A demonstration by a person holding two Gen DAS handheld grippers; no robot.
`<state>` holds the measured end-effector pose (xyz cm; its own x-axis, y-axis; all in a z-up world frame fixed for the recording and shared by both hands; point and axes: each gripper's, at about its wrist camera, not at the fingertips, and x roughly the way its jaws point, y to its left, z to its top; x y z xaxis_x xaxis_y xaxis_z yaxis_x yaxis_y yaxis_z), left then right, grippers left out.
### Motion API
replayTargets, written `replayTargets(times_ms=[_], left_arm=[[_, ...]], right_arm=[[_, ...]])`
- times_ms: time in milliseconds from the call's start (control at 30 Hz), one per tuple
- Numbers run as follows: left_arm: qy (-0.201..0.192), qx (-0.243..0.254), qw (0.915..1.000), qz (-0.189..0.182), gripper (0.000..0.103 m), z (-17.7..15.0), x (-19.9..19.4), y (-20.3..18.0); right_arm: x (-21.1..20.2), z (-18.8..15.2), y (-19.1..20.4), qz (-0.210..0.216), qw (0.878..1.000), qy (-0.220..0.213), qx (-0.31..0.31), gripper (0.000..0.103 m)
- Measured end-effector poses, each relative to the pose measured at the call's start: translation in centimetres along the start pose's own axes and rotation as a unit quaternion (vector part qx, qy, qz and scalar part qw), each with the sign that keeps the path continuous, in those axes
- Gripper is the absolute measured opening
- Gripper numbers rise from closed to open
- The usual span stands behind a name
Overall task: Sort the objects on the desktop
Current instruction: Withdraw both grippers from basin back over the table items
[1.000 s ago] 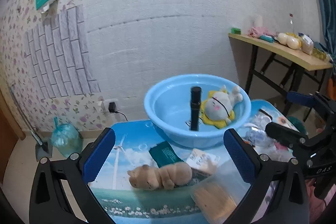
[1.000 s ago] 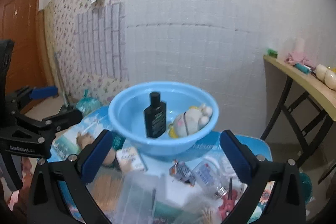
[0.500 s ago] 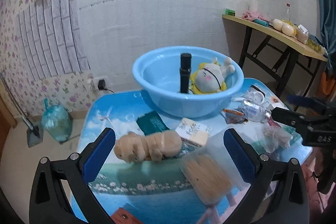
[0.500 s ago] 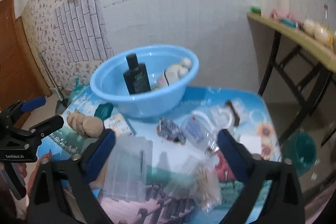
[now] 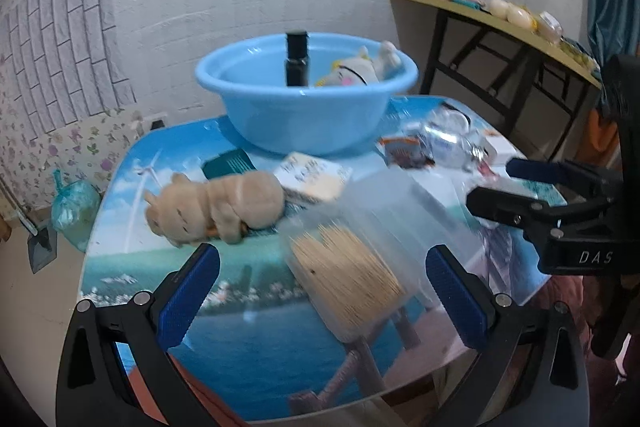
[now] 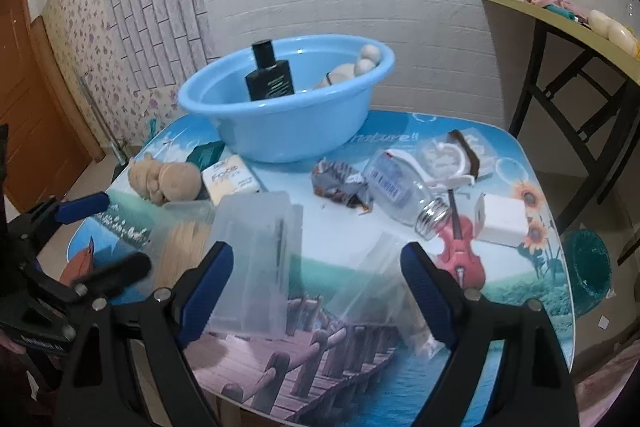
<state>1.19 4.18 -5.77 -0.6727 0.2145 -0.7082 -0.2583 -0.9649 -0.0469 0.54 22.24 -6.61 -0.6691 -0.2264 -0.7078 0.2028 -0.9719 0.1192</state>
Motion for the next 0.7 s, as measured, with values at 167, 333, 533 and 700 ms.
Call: replayTargets(times_ms=[167, 333, 533, 700], left_arm=[[0.014, 0.015, 0.9998, -0.004, 0.103, -0.5, 1.0, -0.9], [0.029, 0.023, 0.9993, 0.000, 0.103, -0.7, 2.1, -1.1], [0.031, 0.014, 0.9994, -0.001, 0.103, -1.1, 2.1, -0.2], [0.031, 0.003, 0.9995, 0.009, 0.103, -1.5, 1.7, 0.9]], right_arm=[[0.2, 0.0, 0.1, -0.008, 1.000, 0.004, -0.002, 0.087], [0.4, 0.0, 0.0, -0.007, 1.000, 0.008, 0.001, 0.087], [0.7, -0.1, 0.4, 0.001, 1.000, 0.015, -0.005, 0.087], [1.1, -0.3, 1.5, 0.012, 1.000, 0.021, -0.020, 0.087]])
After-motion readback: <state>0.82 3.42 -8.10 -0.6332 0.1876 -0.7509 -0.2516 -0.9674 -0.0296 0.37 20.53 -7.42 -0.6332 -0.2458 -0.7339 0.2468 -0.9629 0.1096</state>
